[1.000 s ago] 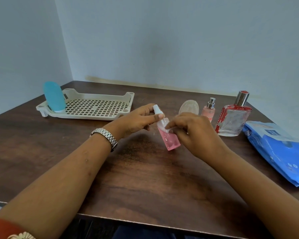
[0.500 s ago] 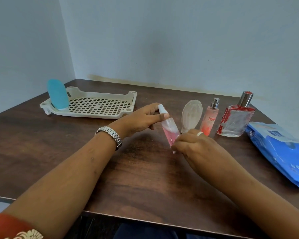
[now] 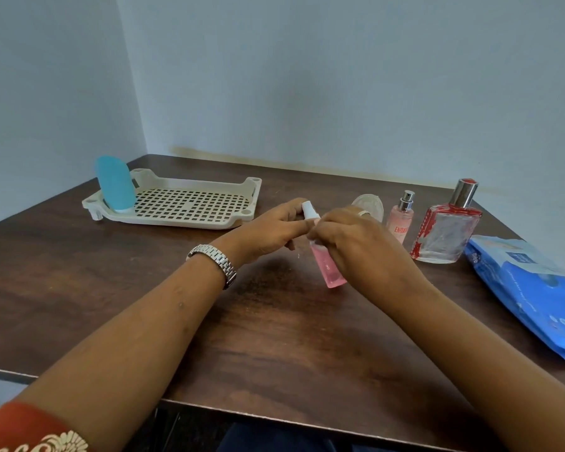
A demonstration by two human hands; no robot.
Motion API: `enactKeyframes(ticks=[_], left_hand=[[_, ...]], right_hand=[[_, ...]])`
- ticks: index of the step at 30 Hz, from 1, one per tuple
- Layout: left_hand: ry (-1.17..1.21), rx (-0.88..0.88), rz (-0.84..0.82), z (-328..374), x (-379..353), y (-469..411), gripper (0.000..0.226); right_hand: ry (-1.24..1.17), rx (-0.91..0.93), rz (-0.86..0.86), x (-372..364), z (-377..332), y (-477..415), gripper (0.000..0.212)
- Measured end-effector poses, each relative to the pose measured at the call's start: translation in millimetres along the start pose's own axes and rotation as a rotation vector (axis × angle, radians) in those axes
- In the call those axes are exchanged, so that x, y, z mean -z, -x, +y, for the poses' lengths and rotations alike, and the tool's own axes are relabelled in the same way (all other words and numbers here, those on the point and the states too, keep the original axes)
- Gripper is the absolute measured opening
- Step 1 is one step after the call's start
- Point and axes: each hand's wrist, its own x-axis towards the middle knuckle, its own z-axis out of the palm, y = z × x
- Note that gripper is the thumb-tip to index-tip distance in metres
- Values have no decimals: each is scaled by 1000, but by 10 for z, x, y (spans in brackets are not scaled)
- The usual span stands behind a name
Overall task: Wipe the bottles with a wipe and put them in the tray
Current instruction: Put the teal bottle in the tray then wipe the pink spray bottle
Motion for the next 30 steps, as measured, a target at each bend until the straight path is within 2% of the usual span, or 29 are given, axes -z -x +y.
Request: enactKeyframes(ticks=[4, 12, 19, 22, 30], left_hand=[[11, -14, 22, 13, -9, -14, 11], [-15, 13, 18, 36, 7, 3, 16], [-19, -5, 41, 39, -19, 0, 16], [-38, -1, 29, 8, -1, -7, 13], [-86, -9, 68, -19, -4, -23, 19]], right_hand=[[20, 6, -36, -2, -2, 170, 35], [61, 79, -168, 66, -31, 588, 28], [-36, -9, -47, 26, 46, 308, 27], [-96, -39, 8, 15, 56, 44, 18], [-79, -14, -58, 42, 17, 211, 23]])
